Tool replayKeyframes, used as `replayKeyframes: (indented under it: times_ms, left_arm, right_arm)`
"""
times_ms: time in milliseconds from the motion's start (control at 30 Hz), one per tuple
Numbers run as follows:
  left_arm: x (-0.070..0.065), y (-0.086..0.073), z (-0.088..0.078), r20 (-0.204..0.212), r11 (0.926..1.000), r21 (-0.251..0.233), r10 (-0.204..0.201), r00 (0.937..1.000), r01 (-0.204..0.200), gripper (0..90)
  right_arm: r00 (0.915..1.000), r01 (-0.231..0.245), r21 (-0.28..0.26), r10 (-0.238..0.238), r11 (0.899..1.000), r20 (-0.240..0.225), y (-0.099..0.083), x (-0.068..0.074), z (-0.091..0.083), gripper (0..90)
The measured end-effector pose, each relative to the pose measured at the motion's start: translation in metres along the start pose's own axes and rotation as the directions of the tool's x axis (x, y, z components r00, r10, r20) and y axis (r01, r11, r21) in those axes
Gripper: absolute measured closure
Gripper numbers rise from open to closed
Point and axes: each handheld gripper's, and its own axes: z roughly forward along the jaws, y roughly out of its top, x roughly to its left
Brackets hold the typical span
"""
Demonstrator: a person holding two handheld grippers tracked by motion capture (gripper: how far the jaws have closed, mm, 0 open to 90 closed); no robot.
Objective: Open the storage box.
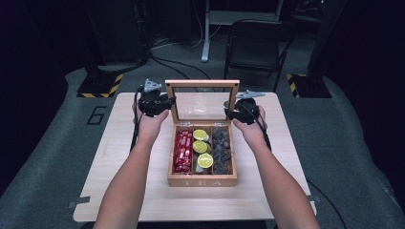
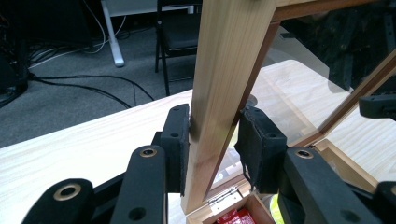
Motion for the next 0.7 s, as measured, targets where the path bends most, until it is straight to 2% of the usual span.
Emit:
replayKeyframes:
  times_ms: [233,367,400,700]
  left_arm:
    - [-0.001,0.0,0.003,-0.013,0.9998,-0.008,-0.016,0.9998,0.016,64.4]
    - [-0.001,0.0,0.004,-0.017,0.9999,-0.007,-0.015,0.9997,0.015,64.4]
    - [-0.001,0.0,0.004,-0.019,0.9999,-0.007,-0.013,0.9997,0.012,64.5]
    - [0.001,0.0,0.005,-0.012,0.9999,-0.007,-0.011,0.9999,0.011,64.5]
  right_arm:
    - [1.0,-0.003,0.019,0.003,1.0,0.002,-0.004,0.0,0.008,55.2]
    - [0.9999,0.012,0.02,-0.012,1.0,0.004,-0.006,-0.002,0.01,56.5]
    - [1.0,-0.004,0.021,0.004,1.0,0.007,-0.007,-0.001,0.011,56.7]
    - [0.9998,0.002,0.043,-0.003,0.999,0.019,-0.012,-0.002,0.017,60.8]
